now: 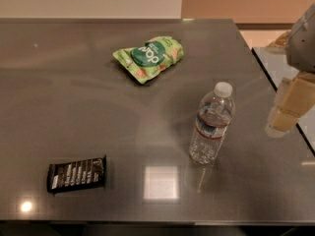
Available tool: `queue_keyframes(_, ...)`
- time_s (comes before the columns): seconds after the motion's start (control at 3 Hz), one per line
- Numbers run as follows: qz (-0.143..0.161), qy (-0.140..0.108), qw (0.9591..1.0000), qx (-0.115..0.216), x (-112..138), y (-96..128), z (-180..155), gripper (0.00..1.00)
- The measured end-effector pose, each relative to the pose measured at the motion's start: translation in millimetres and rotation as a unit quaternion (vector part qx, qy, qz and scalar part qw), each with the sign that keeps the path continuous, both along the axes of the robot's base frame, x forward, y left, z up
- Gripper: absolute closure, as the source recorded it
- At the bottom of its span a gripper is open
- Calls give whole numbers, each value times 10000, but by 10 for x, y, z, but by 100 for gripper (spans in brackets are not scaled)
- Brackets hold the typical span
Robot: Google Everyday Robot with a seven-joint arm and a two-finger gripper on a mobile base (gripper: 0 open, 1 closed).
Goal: Move water bottle near green rice chip bag
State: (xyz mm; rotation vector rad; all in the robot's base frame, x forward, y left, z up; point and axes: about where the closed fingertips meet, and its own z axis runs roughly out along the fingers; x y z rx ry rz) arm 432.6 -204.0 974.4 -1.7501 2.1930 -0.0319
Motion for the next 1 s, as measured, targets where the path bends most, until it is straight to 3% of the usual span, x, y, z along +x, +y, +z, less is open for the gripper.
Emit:
queue_keyframes(0.33,349,43,9984,443,-55,209,-76,0)
queue_keyframes(1.0,757,58,9875,1379,-75,557,-196,0)
